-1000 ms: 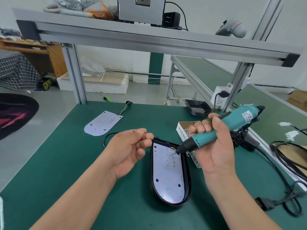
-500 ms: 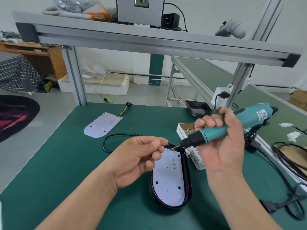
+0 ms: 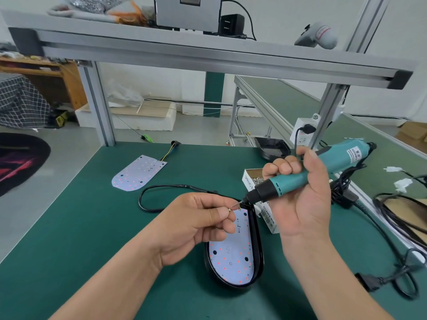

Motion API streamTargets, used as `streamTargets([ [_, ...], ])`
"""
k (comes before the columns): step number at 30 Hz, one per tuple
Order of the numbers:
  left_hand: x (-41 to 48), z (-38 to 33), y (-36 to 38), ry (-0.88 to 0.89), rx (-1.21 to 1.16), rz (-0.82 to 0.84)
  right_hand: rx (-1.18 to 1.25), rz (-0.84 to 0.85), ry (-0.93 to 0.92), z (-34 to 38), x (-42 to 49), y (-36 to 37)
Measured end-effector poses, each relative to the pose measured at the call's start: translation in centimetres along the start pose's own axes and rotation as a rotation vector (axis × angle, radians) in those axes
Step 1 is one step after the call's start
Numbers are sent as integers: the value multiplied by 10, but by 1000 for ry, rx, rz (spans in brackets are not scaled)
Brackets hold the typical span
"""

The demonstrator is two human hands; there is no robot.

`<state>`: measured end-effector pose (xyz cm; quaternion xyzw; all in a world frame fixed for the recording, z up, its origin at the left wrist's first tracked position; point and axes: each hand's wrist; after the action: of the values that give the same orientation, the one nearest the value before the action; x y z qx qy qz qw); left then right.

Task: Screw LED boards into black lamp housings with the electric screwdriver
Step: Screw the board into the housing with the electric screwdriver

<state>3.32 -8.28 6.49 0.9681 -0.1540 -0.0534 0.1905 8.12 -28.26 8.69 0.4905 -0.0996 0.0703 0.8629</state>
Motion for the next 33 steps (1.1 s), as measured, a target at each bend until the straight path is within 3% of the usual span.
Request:
streamTargets([
  [18,-1,2,1,42,142,-45,-43,31,54,-2,-1,-5],
  [33,2,9,1,171,382,-79,-19,-78,40,-8,-1,-11],
])
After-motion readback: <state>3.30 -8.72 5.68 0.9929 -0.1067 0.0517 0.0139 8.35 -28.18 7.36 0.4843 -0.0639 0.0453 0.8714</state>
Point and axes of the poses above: each hand's wrist, its own x-axis towards the middle knuckle, its own y-axis out of the palm, z = x × y, and after that the axes turned 7 degrees about y, right-handed
